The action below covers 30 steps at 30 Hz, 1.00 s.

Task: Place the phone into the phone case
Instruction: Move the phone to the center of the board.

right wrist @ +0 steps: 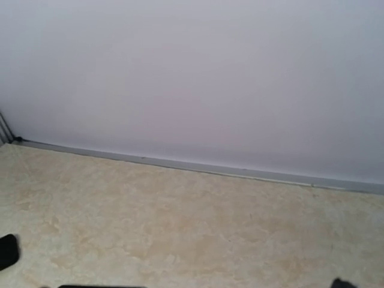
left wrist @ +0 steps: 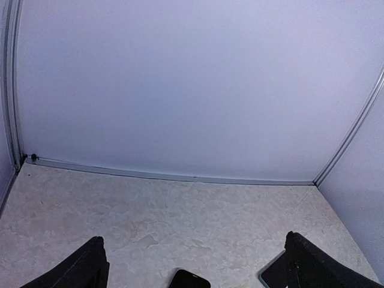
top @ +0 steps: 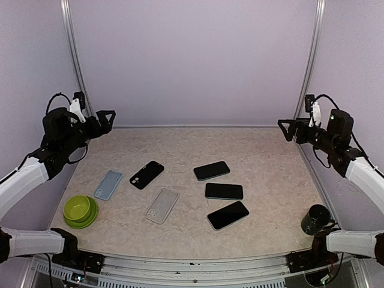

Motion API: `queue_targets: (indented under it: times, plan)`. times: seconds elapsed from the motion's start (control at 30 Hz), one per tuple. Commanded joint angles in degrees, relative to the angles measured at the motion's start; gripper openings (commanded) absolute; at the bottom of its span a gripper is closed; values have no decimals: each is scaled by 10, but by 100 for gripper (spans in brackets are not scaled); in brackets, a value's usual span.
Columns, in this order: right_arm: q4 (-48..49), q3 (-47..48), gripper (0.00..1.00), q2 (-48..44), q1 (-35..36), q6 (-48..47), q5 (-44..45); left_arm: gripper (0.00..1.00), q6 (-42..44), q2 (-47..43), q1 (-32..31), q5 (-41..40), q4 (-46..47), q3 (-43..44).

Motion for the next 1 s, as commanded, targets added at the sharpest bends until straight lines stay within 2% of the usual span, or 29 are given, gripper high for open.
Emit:
queue_targets:
  times: [0.0,0.17,0.3,0.47,0.8,0.97]
  plan:
    - [44,12,100,0,-9,14,-29,99,12,17,-9,21,-6,42]
    - [126,-17,100,6,-10,115,-59,99,5,39,-41,14,-9,62]
    - [185,-56,100,9,-15,142,-125,99,-3,58,-65,5,-11,69]
    - [127,-36,100,31,-15,132,-101,99,-13,78,-95,-19,-23,76]
    - [-14,49,100,139,-5,127,-59,99,-70,147,-180,-84,-40,89]
    - [-33,73,100,183,21,99,-43,99,-103,202,-215,-101,-44,107]
